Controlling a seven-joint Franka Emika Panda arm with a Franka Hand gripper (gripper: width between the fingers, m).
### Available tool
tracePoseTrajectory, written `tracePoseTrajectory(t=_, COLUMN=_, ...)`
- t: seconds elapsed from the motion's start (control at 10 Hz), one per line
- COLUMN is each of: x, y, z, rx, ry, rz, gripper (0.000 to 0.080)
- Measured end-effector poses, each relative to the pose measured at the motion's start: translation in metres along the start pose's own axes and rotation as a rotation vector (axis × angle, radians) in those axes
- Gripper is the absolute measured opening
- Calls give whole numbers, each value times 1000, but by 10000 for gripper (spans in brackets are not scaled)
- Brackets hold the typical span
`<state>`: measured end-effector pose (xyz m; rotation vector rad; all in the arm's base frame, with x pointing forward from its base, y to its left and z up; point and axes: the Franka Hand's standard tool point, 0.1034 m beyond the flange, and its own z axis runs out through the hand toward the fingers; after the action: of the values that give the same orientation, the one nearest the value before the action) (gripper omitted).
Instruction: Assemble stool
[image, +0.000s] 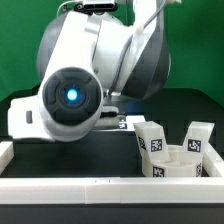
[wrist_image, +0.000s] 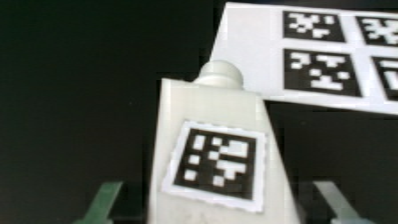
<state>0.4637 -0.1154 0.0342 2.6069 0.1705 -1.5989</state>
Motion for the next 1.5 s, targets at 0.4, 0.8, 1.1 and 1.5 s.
tracePoseTrajectory(t=0.4, x=-10, y=-31, z=-15, rx=28, ry=129, rz=38, gripper=325)
tracePoseTrajectory(t=0.8, x=-5, y=-30, z=-19, rx=19, ry=201, rz=34, gripper=325)
tracePoseTrajectory(t=1.1, x=-10, y=-33, z=-38, rx=23, ry=414, rz=47, gripper=327)
tracePoseTrajectory(t=1.5, x=-36, y=-51, z=-70, rx=15, ry=683, rz=40, gripper=327)
